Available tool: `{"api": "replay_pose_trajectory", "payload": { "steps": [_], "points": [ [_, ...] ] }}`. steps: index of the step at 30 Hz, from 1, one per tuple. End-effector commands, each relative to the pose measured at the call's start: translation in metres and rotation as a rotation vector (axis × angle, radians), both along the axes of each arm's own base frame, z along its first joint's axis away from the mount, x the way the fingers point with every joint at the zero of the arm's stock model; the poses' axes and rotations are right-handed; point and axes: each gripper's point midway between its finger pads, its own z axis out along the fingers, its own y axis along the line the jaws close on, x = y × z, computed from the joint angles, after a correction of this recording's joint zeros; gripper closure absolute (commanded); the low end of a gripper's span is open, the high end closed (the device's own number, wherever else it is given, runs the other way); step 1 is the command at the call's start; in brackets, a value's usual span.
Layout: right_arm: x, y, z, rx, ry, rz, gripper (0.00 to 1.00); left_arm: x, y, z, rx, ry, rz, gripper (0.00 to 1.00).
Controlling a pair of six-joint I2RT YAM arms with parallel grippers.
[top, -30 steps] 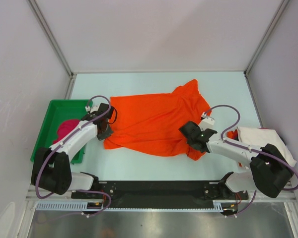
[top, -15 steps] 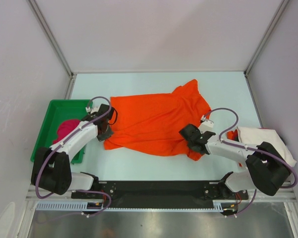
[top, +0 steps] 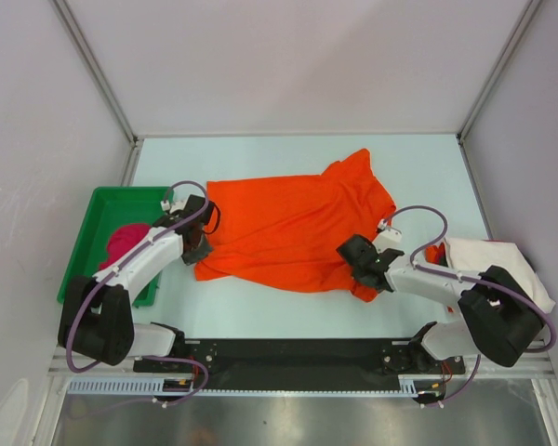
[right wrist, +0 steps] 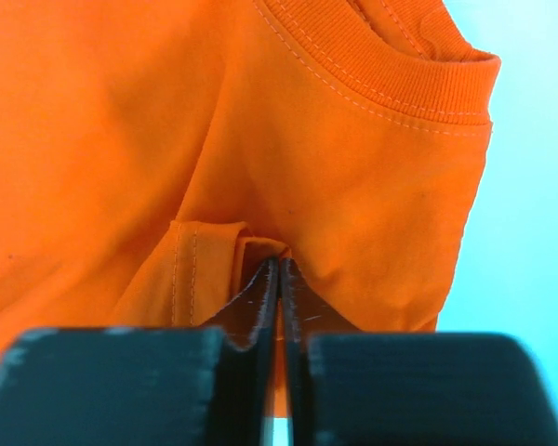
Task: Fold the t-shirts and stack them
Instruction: Grap the side of the flattened tshirt closest away from the robot with both arms
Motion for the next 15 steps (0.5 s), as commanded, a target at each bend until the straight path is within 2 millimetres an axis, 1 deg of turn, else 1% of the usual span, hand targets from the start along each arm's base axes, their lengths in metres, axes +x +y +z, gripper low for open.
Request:
{"api": "replay_pose_trajectory", "payload": {
  "steps": [1, 4, 5, 6, 7, 9, 10, 12, 13, 15],
  "points": [
    [-0.002, -0.003, 0.003, 0.009, -0.010, -0.009, 1.00, -0.002, -0.001, 0.004, 0.002, -0.020, -0.015, 1.00],
    [0.004, -0.002, 0.018, -0.005, -0.049, -0.002, 1.00, -0.002, -0.001, 0.004, 0.001, -0.022, -0.015, 1.00],
    [0.002, -0.003, 0.025, -0.019, -0.057, 0.003, 1.00, -0.002, -0.001, 0.004, 0.001, -0.022, -0.015, 1.00],
    [0.002, -0.001, 0.031, -0.029, -0.070, 0.016, 1.00, -0.002, -0.001, 0.004, 0.001, -0.025, -0.013, 1.00],
    [0.009, 0.001, 0.045, -0.036, -0.108, 0.014, 1.00, -0.003, -0.002, 0.005, 0.000, -0.025, -0.017, 1.00],
    [0.009, -0.002, 0.059, -0.057, -0.132, 0.013, 1.00, -0.003, -0.002, 0.005, 0.000, -0.025, -0.017, 1.00],
    [0.010, 0.003, 0.067, -0.052, -0.150, 0.028, 1.00, -0.003, -0.002, 0.006, -0.002, -0.030, -0.017, 1.00],
    [0.009, 0.002, 0.077, -0.063, -0.164, 0.027, 1.00, -0.003, -0.002, 0.006, -0.003, -0.028, -0.018, 1.00],
    [0.008, 0.006, 0.084, -0.059, -0.177, 0.038, 1.00, -0.003, -0.002, 0.007, -0.004, -0.031, -0.019, 1.00],
    [0.003, 0.003, 0.090, -0.071, -0.183, 0.033, 1.00, -0.002, -0.003, 0.008, -0.005, -0.038, -0.020, 1.00]
  ]
}}
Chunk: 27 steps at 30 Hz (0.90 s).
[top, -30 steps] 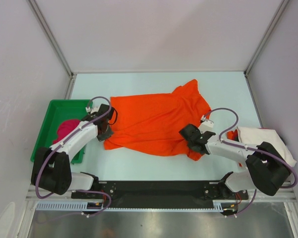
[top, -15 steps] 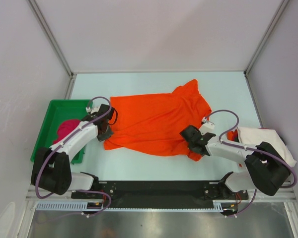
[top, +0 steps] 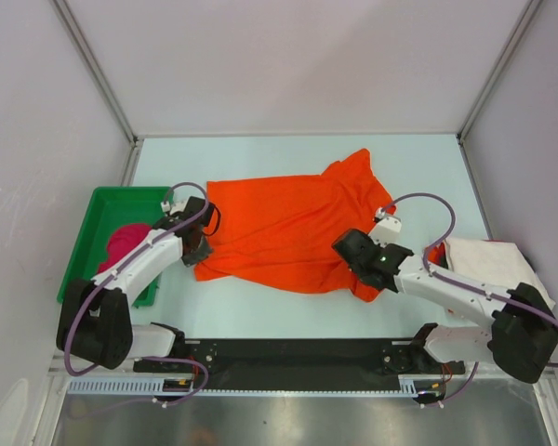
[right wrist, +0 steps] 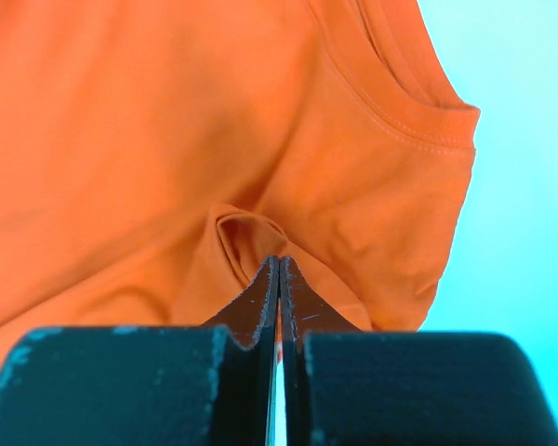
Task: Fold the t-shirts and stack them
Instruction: Grap the side of the flattened tshirt closest away from the robot with both arms
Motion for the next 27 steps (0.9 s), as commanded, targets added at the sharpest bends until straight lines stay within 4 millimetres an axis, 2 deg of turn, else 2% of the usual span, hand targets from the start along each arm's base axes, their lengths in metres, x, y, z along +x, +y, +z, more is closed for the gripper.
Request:
{"api": "replay_pose_trajectory", "payload": {
  "steps": [1, 6, 10, 16, 21, 27],
  "points": [
    [-0.003, -0.008, 0.031, -0.047, -0.071, -0.021, 1.00, 0.001, -0.001, 0.009, -0.003, -0.036, -0.013, 1.00],
    [-0.017, -0.017, 0.033, -0.062, -0.061, -0.041, 1.00, 0.000, 0.000, 0.012, 0.000, -0.044, -0.011, 1.00],
    [-0.036, -0.033, 0.046, -0.078, -0.079, -0.078, 1.00, -0.004, 0.003, 0.020, 0.002, -0.060, -0.002, 1.00],
    [-0.052, -0.052, 0.070, -0.063, -0.124, -0.122, 1.00, -0.011, 0.003, 0.040, -0.029, -0.128, -0.012, 1.00],
    [-0.056, -0.062, 0.089, -0.060, -0.166, -0.117, 1.00, -0.023, -0.002, 0.046, -0.050, -0.145, -0.037, 1.00],
    [-0.057, -0.065, 0.108, -0.093, -0.201, -0.102, 1.00, -0.034, -0.006, 0.077, -0.012, -0.226, -0.069, 1.00]
  ]
}}
